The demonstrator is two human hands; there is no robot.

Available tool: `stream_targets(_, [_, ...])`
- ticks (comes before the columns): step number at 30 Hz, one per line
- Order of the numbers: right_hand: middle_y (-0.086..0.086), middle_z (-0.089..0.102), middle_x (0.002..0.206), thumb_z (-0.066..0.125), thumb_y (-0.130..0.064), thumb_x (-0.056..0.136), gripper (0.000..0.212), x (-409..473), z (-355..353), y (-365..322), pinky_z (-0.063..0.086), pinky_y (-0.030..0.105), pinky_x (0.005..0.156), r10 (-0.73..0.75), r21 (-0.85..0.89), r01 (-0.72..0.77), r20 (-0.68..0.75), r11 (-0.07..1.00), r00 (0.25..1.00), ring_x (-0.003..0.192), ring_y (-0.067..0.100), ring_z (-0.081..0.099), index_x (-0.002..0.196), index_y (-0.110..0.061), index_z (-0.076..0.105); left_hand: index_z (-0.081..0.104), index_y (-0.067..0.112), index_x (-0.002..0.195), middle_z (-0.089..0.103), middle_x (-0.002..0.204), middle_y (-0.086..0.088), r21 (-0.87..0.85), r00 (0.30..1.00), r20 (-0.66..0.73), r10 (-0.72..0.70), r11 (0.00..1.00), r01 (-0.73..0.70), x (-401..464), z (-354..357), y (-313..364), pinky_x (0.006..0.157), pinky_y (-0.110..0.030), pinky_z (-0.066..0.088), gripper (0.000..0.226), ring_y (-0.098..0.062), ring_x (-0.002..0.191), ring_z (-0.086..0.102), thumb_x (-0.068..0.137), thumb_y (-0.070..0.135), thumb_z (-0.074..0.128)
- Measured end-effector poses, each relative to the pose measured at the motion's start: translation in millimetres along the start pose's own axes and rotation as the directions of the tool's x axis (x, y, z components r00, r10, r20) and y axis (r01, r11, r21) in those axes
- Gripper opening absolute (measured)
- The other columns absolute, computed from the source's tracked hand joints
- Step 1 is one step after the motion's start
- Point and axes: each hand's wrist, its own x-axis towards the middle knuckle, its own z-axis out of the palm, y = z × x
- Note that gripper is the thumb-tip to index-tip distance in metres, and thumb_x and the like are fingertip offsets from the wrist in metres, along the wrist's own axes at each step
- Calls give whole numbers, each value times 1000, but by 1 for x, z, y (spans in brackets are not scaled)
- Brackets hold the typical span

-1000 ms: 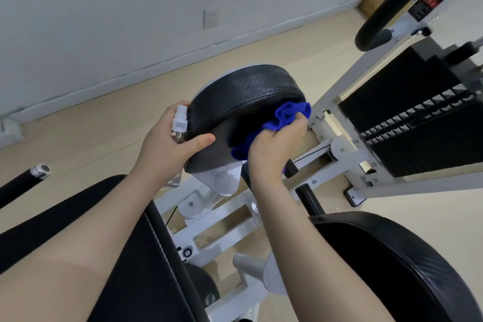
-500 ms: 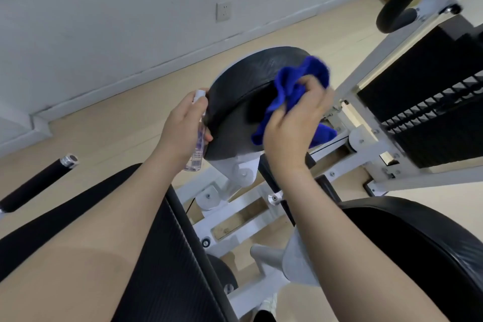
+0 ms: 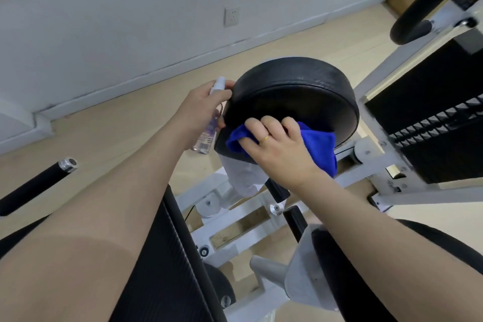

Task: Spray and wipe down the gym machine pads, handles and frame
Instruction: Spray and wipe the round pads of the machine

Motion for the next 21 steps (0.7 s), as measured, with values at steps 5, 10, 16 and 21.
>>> stream_targets(5, [-3,53,106,45,-7,84,23,17,-22,44,27,35,72,50,-139,-65,-110,988,993,87,22,42,82,-22,62,62,24,117,61,94,-5,-58,990,125,-67,996,75,18,4,-5,51,-25,41,34,-16,46,49,85,27,50])
stream_targets(10, [3,65,90,48,-5,81,29,-6,-10,29,32,36,68,-64,-84,73,107,994,992,78,25,47,106,-15,57,63,20,115,60,80,-4,-173,979,178,-99,976,130,23,22,-2,50,-25,39,46,-16,46,48,72,34,51])
stream_targets(16, [3,64,85,75,-23,64,24,-3,-7,25,43,34,63,-363,94,374,542,923,758,75,24,54,86,-19,65,64,16,108,66,77,-13,-126,979,117,-165,976,179,1,7,-20,51,-25,41,41,-19,47,48,92,47,43])
stream_targets(21, [6,61,81,59,-12,65,10,21,-16,35,36,32,56,-217,-59,268,435,962,874,66,24,50,74,-15,60,63,4,95,67,85,-6,-105,980,105,-169,978,180,-26,2,-46,49,-26,42,32,-22,47,47,94,31,46])
